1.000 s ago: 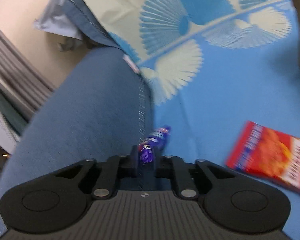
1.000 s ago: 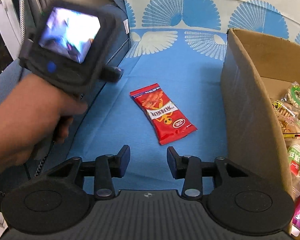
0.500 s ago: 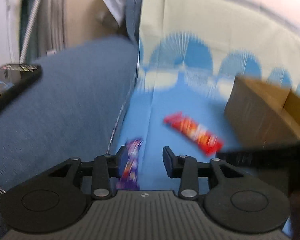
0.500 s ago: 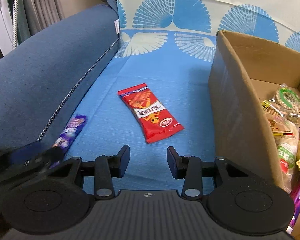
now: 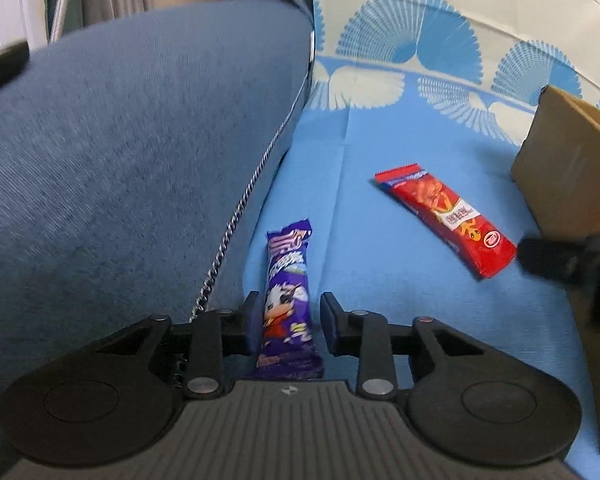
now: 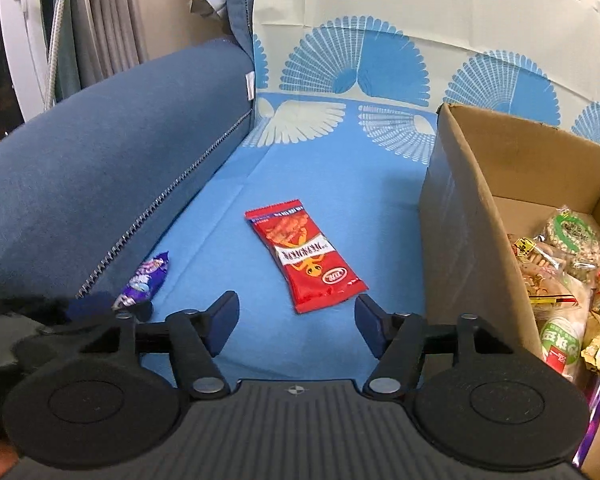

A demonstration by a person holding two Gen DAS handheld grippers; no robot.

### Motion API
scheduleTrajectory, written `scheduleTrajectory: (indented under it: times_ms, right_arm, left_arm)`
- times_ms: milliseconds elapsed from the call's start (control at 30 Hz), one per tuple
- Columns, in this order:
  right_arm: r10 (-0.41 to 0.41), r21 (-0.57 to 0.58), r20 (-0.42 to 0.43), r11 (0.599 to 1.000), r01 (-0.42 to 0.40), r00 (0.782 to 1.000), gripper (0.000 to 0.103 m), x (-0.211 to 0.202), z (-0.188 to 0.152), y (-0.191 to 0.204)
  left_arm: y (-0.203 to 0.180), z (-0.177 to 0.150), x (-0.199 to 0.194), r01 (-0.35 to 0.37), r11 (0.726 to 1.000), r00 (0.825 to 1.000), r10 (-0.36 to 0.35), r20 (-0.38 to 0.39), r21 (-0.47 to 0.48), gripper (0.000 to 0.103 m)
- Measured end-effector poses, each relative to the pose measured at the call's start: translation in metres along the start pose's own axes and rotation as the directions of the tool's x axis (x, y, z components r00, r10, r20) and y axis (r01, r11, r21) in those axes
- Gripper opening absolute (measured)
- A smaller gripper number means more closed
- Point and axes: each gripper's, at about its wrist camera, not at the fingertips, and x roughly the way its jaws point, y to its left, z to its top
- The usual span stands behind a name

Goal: Organize snacks
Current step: 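Grasp the red chili snack packet with the right tool while the left tool holds the purple candy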

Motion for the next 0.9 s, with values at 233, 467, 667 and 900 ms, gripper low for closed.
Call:
scheduleTrajectory:
  times_ms: [233, 467, 667, 900]
  right_arm:
    - [-0.008, 0.008, -0.040, 1.000, 0.009, 0.999, 0.090, 0.022, 0.041, 0.003]
    - [-0.145, 0.011, -0.224, 0.988, 0.151, 0.964, 0.093, 0.117, 0.063, -0.001]
    - [-0.077, 0.007, -0.299, 0.997, 0.083, 0.951, 0.094, 0.139, 0.047, -0.006]
    - [0.000, -0.056, -0.245, 0.998, -0.014, 0.970, 0.047, 0.114, 0.036, 0.008]
  left_arm:
    - [0.009, -0.002, 0.000, 0.088, 0.995, 0.996, -0.088, 0.001, -0.054, 0.021]
    - [0.011, -0.002, 0.001, 0.127, 0.990, 0.992, -0.127, 0.002, -0.065, 0.035]
    - [0.014, -0.002, 0.007, 0.159, 0.983, 0.987, -0.160, -0.005, -0.095, 0.035]
    - [0.017, -0.002, 0.008, 0.186, 0.976, 0.982, -0.187, -0.003, -0.113, 0.022]
